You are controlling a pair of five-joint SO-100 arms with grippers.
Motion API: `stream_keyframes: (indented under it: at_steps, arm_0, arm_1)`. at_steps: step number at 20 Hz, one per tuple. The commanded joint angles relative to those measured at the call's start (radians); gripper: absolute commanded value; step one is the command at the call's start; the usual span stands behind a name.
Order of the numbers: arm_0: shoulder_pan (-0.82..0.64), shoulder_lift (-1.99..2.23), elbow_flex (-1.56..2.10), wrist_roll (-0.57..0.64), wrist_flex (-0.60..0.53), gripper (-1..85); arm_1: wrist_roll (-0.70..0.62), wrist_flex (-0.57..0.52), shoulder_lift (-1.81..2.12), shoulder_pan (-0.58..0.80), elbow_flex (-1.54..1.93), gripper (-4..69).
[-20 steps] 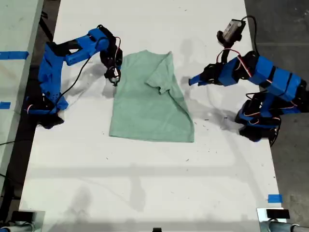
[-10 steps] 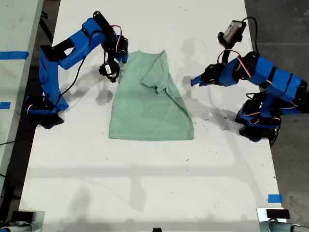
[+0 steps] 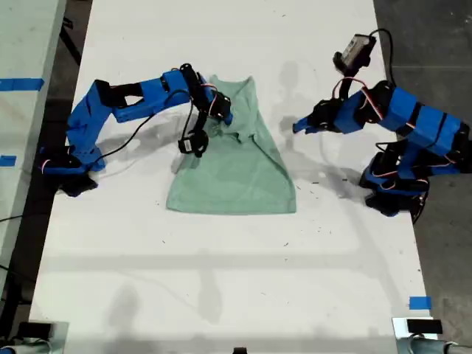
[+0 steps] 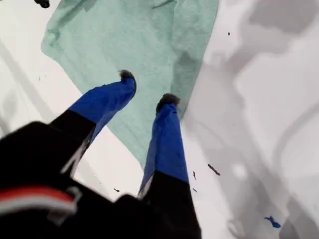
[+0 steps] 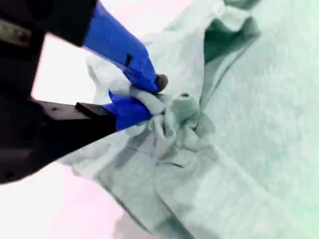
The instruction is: Fold tshirt
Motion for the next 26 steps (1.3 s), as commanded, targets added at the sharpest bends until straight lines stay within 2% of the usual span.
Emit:
stream_keyframes:
  at_steps: [1, 3, 7, 9, 11, 12, 15, 17, 19, 21, 23, 24, 26]
  arm_0:
    - [-0.034, -0.021, -0.092, -0.037, 0.017, 32.4]
    - [-0.054, 0.063, -0.084, -0.048, 0.127, 34.3]
    - [-0.109, 0.333, -0.038, -0.061, 0.380, 32.6]
    - [-0.114, 0.460, 0.028, -0.095, 0.509, 26.8]
    - [-0.075, 0.583, 0.153, -0.150, 0.574, 17.0]
    - [-0.044, 0.638, 0.224, -0.183, 0.584, 10.9]
    - [0.044, 0.784, 0.463, -0.267, 0.537, 3.9]
    - [0.101, 0.874, 0.621, -0.325, 0.476, 3.8]
    - [0.147, 0.936, 0.715, -0.379, 0.465, 4.4]
    - [0.190, 0.962, 0.744, -0.416, 0.465, 5.0]
    - [0.219, 0.971, 0.761, -0.439, 0.454, 6.7]
    - [0.229, 0.971, 0.764, -0.443, 0.451, 8.0]
    - [0.235, 0.971, 0.773, -0.446, 0.445, 8.0]
  arm_1:
    - [0.020, -0.011, 0.055, -0.026, 0.002, 10.5]
    - [0.028, -0.005, 0.084, -0.028, 0.026, 10.4]
    - [0.034, 0.003, 0.104, -0.037, 0.058, 9.9]
    - [0.026, 0.018, 0.104, -0.058, 0.049, 10.3]
    - [0.008, 0.041, 0.095, -0.072, 0.032, 9.3]
    - [0.003, 0.048, 0.092, -0.078, 0.026, 5.3]
    - [-0.014, 0.052, 0.072, -0.104, 0.005, -1.6]
    - [-0.026, 0.048, 0.040, -0.129, -0.014, -1.6]
    - [-0.049, 0.041, -0.006, -0.160, -0.037, -1.1]
    - [-0.072, 0.052, -0.055, -0.179, -0.066, 3.1]
    - [-0.098, 0.071, -0.106, -0.199, -0.104, 14.9]
    - [-0.107, 0.072, -0.129, -0.209, -0.112, 18.6]
    - [-0.123, 0.061, -0.167, -0.230, -0.100, 20.9]
